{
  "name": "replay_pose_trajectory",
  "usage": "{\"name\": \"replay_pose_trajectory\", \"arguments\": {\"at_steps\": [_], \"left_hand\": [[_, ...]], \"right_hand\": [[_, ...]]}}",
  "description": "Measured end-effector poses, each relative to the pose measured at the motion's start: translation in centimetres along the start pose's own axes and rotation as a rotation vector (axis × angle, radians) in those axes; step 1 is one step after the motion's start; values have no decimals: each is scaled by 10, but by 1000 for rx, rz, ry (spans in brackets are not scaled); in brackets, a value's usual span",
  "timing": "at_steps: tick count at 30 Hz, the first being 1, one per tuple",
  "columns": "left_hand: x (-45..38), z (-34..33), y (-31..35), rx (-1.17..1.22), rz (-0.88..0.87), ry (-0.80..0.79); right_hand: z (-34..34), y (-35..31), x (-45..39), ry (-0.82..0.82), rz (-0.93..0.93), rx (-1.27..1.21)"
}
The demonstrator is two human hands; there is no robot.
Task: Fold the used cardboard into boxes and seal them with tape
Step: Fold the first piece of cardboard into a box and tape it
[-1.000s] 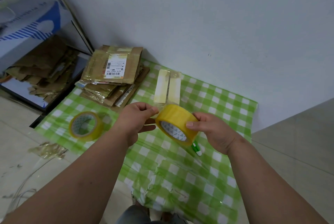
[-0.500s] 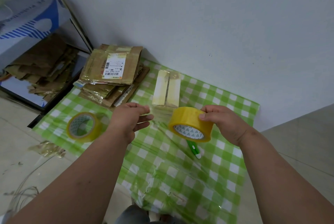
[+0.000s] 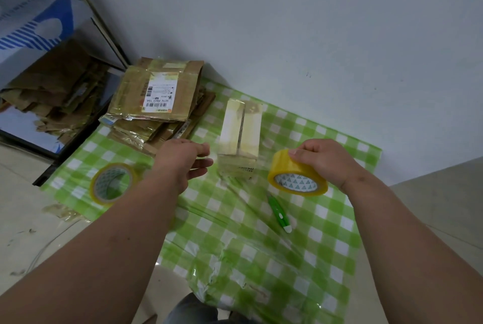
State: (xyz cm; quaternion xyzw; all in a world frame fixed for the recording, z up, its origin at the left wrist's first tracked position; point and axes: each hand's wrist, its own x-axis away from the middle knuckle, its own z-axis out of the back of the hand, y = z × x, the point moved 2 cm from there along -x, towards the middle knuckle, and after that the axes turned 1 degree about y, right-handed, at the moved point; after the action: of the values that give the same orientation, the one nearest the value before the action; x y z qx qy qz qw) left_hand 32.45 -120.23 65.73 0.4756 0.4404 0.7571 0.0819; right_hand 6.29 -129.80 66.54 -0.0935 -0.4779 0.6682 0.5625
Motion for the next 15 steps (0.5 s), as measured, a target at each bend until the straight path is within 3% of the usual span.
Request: {"name": "replay_pose_trajectory", "arguments": {"at_steps": [15], "left_hand": [[-24, -5, -16, -12, 123, 26]], "right_hand": [[-17, 1, -26, -62, -76, 206]]}}
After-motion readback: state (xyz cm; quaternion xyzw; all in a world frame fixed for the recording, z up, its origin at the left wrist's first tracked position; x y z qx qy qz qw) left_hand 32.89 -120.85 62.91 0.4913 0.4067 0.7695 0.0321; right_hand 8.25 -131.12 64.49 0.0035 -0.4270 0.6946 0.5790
